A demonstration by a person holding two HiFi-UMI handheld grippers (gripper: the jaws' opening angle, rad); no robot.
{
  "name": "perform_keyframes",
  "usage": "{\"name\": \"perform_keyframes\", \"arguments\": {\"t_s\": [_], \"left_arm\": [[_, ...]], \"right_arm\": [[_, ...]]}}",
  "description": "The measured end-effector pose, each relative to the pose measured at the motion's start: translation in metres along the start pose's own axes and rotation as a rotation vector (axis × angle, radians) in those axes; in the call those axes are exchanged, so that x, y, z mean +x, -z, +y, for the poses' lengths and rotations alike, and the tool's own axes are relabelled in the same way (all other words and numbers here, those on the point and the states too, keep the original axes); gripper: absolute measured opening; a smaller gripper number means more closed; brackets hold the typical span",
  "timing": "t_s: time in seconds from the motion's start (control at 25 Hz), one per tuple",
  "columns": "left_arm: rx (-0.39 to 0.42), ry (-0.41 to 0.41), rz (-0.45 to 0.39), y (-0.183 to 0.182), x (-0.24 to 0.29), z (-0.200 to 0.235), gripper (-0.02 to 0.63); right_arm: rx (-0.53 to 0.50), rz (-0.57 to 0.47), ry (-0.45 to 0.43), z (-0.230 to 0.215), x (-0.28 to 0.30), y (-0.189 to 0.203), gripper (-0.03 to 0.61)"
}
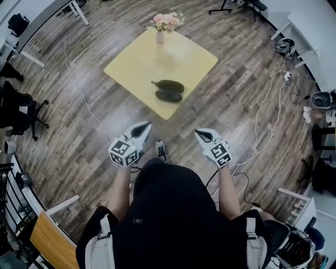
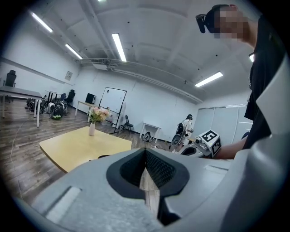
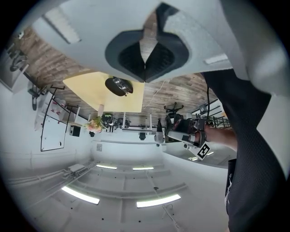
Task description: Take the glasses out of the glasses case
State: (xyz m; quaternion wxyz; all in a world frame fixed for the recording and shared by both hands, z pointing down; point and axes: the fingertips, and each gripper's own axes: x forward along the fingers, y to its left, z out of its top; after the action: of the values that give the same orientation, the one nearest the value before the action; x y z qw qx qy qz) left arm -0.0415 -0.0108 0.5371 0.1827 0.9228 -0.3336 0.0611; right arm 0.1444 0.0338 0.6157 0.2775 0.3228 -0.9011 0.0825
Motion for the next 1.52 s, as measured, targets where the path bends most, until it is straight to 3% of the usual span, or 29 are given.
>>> {"name": "perform_keyframes", "arguments": {"t_s": [0.44,0.68,1.04,1.28,1.52], "left_arm": [[0.003,0.078,0.03,-0.021,0.045,0.061,0.011],[0.017,0.079,0.041,-0.024,0.047,0.08,0.011],[-0.022,-0.008,0.019,-0.028,0.04,0.108,0.011],[-0.066,-0.112,-0.015,-0.03,0.048,0.126,0.011],[-0.095,-0.234,-0.078,-0.043,0.078,0.13,0.011]], "right_arm": [[0.016,0.038,0.046,-0.039,0.047,-0.022,0.003],[0.009,0.055,0.048,-0.045,0.066,-0.026,0.003],[-0.051,0.053,-0.023,-0.063,0.097,-0.047,0.003],[-0.166,0.064,-0.137,-0.079,0.124,-0.062,0.003],[-0.189,0.042,-0.28,-0.126,0.135,-0.067,0.003]]}}
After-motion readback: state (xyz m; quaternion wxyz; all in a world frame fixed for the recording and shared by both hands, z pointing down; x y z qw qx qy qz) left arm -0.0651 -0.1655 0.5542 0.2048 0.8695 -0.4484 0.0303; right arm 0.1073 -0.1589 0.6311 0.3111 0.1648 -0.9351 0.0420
